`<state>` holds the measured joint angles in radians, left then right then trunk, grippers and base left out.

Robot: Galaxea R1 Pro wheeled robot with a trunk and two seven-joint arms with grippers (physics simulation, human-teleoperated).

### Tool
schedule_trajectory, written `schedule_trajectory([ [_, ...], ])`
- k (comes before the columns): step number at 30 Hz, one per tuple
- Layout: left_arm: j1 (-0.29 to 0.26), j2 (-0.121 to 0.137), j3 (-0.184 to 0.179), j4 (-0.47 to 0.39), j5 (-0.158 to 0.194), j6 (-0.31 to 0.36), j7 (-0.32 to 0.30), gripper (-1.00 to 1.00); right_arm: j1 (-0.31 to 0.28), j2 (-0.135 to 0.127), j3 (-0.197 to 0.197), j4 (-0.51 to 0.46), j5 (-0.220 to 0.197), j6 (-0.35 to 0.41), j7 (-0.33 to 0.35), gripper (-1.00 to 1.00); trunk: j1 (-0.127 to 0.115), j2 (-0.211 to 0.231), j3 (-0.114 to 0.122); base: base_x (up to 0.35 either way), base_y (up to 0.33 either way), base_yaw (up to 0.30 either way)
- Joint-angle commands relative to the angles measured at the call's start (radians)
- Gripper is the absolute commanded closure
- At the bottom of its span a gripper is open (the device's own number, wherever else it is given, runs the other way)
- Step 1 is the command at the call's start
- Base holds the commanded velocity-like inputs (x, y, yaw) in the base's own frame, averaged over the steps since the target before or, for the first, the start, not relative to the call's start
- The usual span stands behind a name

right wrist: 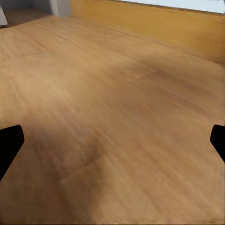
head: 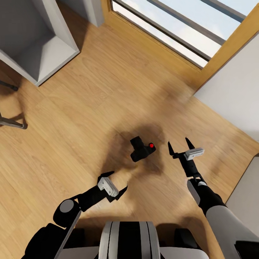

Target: Attach the digital camera to the camera tripod in the bedroom.

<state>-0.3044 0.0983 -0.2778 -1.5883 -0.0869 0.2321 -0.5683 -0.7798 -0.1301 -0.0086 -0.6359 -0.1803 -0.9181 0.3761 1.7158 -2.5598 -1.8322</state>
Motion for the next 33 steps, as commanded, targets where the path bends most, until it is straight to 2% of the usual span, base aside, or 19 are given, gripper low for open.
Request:
schedule_trajectory([
  [1,0.001,0.001,-0.001,-0.001,-0.007,0.004,-0.003,-1.00,0.001,0.001,-0.001,0.001,-0.010,-0.001,0.010,-1.00,0.000,0.000,0.000,-0.027,0.000,0.000],
  [14,0.004,0.000,0.000,-0.001,-0.007,0.006,-0.003,-1.00,0.006,0.004,-0.001,0.003,-0.009,-0.001,0.010,-1.00,0.000,0.000,0.000,-0.179,0.000,0.000],
  [33,0.004,0.001,0.000,-0.002,-0.007,0.005,-0.004,-1.00,0.007,0.004,-0.001,0.004,-0.010,-0.001,0.010,-1.00,0.000,0.000,0.000,-0.020,0.000,0.000],
])
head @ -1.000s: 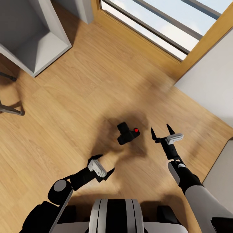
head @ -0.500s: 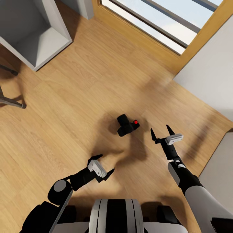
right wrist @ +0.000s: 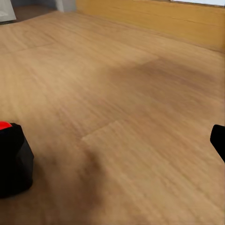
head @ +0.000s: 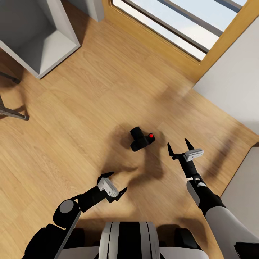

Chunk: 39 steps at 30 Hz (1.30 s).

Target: Attach the digital camera to the camera tripod in the bedroom.

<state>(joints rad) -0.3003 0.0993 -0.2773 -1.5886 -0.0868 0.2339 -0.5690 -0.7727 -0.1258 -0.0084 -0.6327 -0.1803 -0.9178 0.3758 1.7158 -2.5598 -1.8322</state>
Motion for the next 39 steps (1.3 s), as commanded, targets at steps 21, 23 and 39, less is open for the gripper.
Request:
schedule_trajectory([
  [21,0.000,-0.007,0.003,-0.014,-0.007,0.000,0.002,-1.00,0.000,0.003,-0.005,0.001,-0.010,-0.001,0.006,-1.00,0.000,0.000,0.000,0.000,0.000,0.000],
  [23,0.000,-0.009,0.014,-0.016,-0.007,-0.001,0.012,-1.00,0.000,0.003,-0.007,0.001,-0.010,-0.001,0.006,-1.00,0.000,0.000,0.000,0.000,0.000,0.000],
  [39,-0.008,-0.093,0.125,-0.038,-0.006,-0.038,0.094,-1.00,0.000,0.003,-0.012,-0.004,-0.013,-0.006,0.006,-1.00,0.000,0.000,0.000,0.000,0.000,0.000],
])
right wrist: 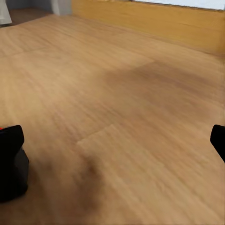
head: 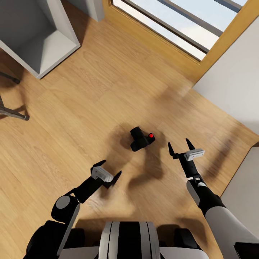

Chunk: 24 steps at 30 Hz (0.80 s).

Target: Attach the digital camera to the camera tripod in the bedroom.

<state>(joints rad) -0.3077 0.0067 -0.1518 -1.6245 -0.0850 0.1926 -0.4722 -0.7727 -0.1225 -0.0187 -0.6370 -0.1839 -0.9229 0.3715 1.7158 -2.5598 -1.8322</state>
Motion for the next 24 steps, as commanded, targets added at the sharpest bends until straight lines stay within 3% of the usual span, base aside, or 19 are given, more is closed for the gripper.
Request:
schedule_trajectory([
  [1,-0.003,-0.007,0.001,-0.002,-0.008,0.004,0.003,-1.00,0.000,0.000,-0.001,0.001,-0.009,-0.004,0.010,-1.00,0.000,0.000,0.000,0.000,0.000,0.000],
  [3,-0.019,-0.025,0.004,-0.001,-0.010,0.007,0.016,-1.00,0.000,0.001,0.001,0.001,-0.009,-0.010,0.010,-1.00,0.000,0.000,0.000,0.000,0.000,0.000],
  [8,-0.062,-0.037,0.006,0.006,-0.012,0.011,0.026,-1.00,0.000,0.001,0.001,0.000,-0.009,-0.014,0.010,-1.00,0.000,0.000,0.000,0.000,0.000,0.000],
  [18,-0.119,-0.043,0.024,0.031,-0.014,0.014,0.030,-1.00,0.000,0.001,0.000,0.000,-0.009,-0.016,0.010,-1.00,0.000,0.000,0.000,0.000,0.000,-0.013],
  [24,-0.131,-0.041,0.028,0.036,-0.016,0.014,0.030,-1.00,0.000,0.001,0.000,0.000,-0.009,-0.016,0.010,-1.00,0.000,0.000,0.000,0.000,0.000,-0.174],
])
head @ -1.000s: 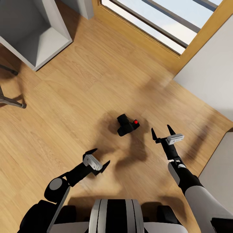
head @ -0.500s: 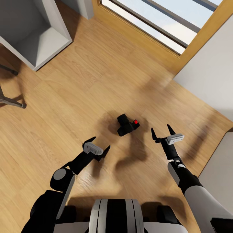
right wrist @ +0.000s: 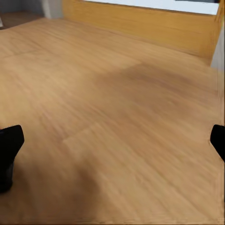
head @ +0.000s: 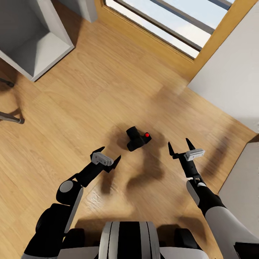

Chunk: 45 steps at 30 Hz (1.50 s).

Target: Attach the digital camera to the camera tripod in the bedroom.

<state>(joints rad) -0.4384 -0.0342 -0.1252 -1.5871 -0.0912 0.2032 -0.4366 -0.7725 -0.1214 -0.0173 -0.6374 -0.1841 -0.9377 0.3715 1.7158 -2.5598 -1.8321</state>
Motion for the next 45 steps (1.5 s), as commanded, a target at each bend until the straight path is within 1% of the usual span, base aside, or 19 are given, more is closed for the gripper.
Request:
schedule_trajectory([
  [1,-0.001,0.000,0.002,-0.001,-0.010,0.003,-0.005,-1.00,-0.001,0.000,-0.001,0.001,-0.009,-0.001,0.010,-1.00,0.000,0.000,0.000,0.000,0.000,-0.175],
  [5,-0.002,0.000,0.004,-0.001,-0.010,0.003,-0.005,-1.00,0.000,0.000,-0.001,0.001,-0.009,-0.001,0.010,-1.00,0.000,0.000,0.000,0.000,0.000,-0.103],
  [9,-0.004,0.000,0.017,-0.001,-0.010,0.002,-0.005,-1.00,0.000,0.000,-0.001,0.001,-0.009,-0.001,0.010,-1.00,0.000,0.000,0.000,0.000,0.000,-0.041],
  [14,-0.012,0.000,0.023,0.001,-0.010,0.003,-0.005,-1.00,0.000,0.000,-0.001,0.001,-0.009,-0.001,0.010,-1.00,0.000,0.000,0.000,0.000,0.000,-0.013],
  [15,-0.028,0.000,0.024,0.012,-0.010,0.003,-0.005,-1.00,0.000,0.000,-0.001,0.001,-0.009,-0.001,0.011,-1.00,0.000,0.000,0.000,0.000,0.000,-0.058],
  [17,-0.039,0.000,0.025,0.025,-0.010,0.004,-0.005,-1.00,0.000,0.000,-0.001,0.001,-0.009,-0.001,0.011,-1.00,0.000,0.000,0.000,0.000,0.000,-0.107],
  [22,-0.094,0.005,0.027,0.105,-0.011,0.004,-0.006,-1.00,0.000,0.000,0.000,0.001,-0.009,-0.001,0.012,-1.00,0.000,0.000,0.000,0.000,0.000,-0.221],
  [24,-0.104,0.009,0.027,0.126,-0.011,0.004,-0.007,-1.00,0.000,0.000,0.000,0.001,-0.009,-0.001,0.012,-1.00,0.000,0.000,0.000,0.000,0.000,-0.185],
  [25,-0.111,0.015,0.027,0.140,-0.011,0.003,-0.007,-1.00,0.000,0.000,0.000,0.001,-0.009,-0.001,0.012,-1.00,0.000,0.000,0.000,0.000,0.000,-0.105],
  [27,-0.115,0.023,0.027,0.149,-0.011,0.003,-0.007,-1.00,0.000,0.000,0.000,0.001,-0.009,-0.001,0.012,-1.00,0.000,0.000,0.000,0.000,0.000,-0.076],
  [28,-0.118,0.031,0.027,0.155,-0.012,0.003,-0.007,-1.00,0.000,0.000,0.000,0.001,-0.009,-0.001,0.012,-1.00,0.000,0.000,0.000,0.000,0.000,-0.043],
  [30,-0.121,0.037,0.027,0.160,-0.012,0.003,-0.007,-1.00,0.000,0.000,0.001,0.001,-0.009,-0.001,0.012,-1.00,0.000,0.000,0.000,0.000,0.000,-0.031],
  [33,-0.129,0.043,0.027,0.173,-0.012,0.002,-0.008,-1.00,0.000,0.000,0.002,0.001,-0.009,-0.001,0.012,-1.00,0.000,0.000,0.000,0.000,0.000,-0.018],
  [37,-0.165,0.047,0.026,0.216,-0.012,0.002,-0.008,-1.00,0.000,0.001,0.003,0.001,-0.009,-0.002,0.011,-1.00,0.000,0.000,0.000,0.000,0.000,-0.006],
  [38,-0.165,0.047,0.026,0.216,-0.012,0.002,-0.008,-1.00,0.000,0.001,0.003,0.001,-0.009,-0.002,0.011,-1.00,0.000,0.000,0.000,0.000,0.000,-0.004],
  [39,-0.177,0.048,0.026,0.237,-0.012,0.002,-0.008,-1.00,0.000,0.001,0.003,-0.001,-0.009,-0.001,0.010,-1.00,0.000,0.000,0.000,0.000,0.000,-0.002],
  [43,-0.200,0.050,0.026,0.276,-0.012,0.000,-0.008,-1.00,0.000,0.004,0.001,-0.008,-0.010,-0.001,0.008,-1.00,0.000,0.000,0.000,0.000,0.000,-0.001],
  [45,-0.206,0.053,0.026,0.283,-0.012,-0.001,-0.009,-1.00,0.000,0.005,0.001,-0.010,-0.010,-0.001,0.006,-1.00,0.000,0.000,0.000,0.000,0.000,0.000],
])
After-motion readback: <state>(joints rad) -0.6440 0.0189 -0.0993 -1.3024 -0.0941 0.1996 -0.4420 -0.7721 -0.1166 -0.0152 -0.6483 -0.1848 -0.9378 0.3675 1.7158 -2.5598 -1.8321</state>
